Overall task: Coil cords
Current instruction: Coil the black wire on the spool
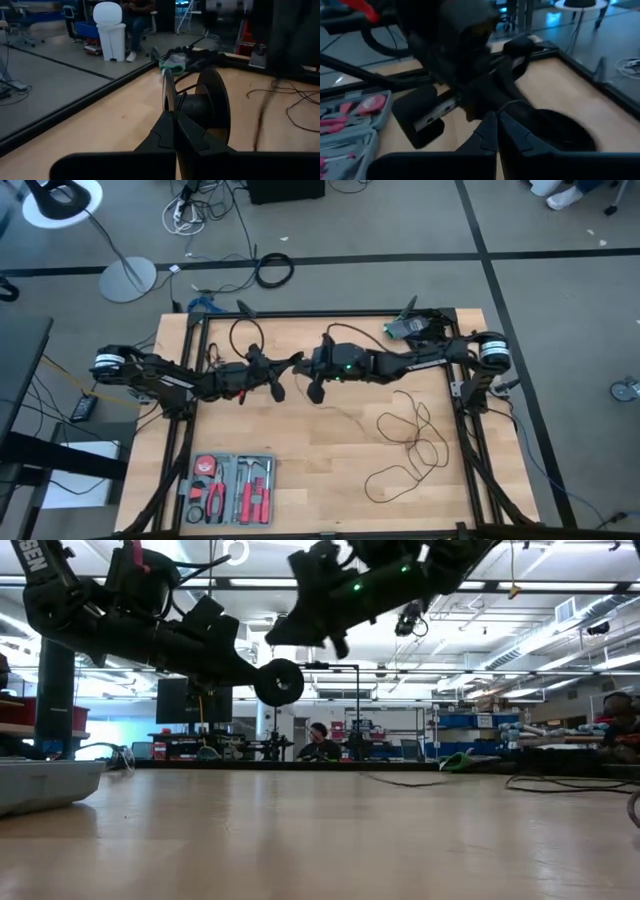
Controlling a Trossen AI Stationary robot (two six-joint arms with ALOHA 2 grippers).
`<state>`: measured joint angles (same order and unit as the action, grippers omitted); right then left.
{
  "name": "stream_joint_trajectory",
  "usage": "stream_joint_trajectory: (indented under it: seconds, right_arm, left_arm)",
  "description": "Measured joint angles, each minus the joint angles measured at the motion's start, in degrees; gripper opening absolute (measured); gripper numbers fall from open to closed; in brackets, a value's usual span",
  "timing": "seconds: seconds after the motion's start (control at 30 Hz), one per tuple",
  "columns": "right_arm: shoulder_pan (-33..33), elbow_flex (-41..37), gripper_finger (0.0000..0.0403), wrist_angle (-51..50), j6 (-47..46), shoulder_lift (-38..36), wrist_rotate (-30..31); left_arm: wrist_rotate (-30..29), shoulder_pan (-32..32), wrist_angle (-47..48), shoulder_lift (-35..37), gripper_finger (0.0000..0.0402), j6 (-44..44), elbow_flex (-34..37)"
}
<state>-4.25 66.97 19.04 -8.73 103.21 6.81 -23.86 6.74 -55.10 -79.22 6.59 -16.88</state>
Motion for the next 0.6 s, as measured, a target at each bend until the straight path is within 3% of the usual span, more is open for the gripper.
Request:
stream_joint_trajectory:
  seconds: [0.27,0.6]
  right_arm:
    - [0.3,1.3,0.0018,0.9,0.0,7.5,-0.6]
    - [0.4,1.3,0.0029,-7.8,-3.2,9.2,-0.5]
  left_arm:
    - [-0.3,0.0,-5.1,0.0,0.0000,0.4,0.1]
    - [-0.1,0.0,-6.9,0.0,0.0000,2.6,0.4]
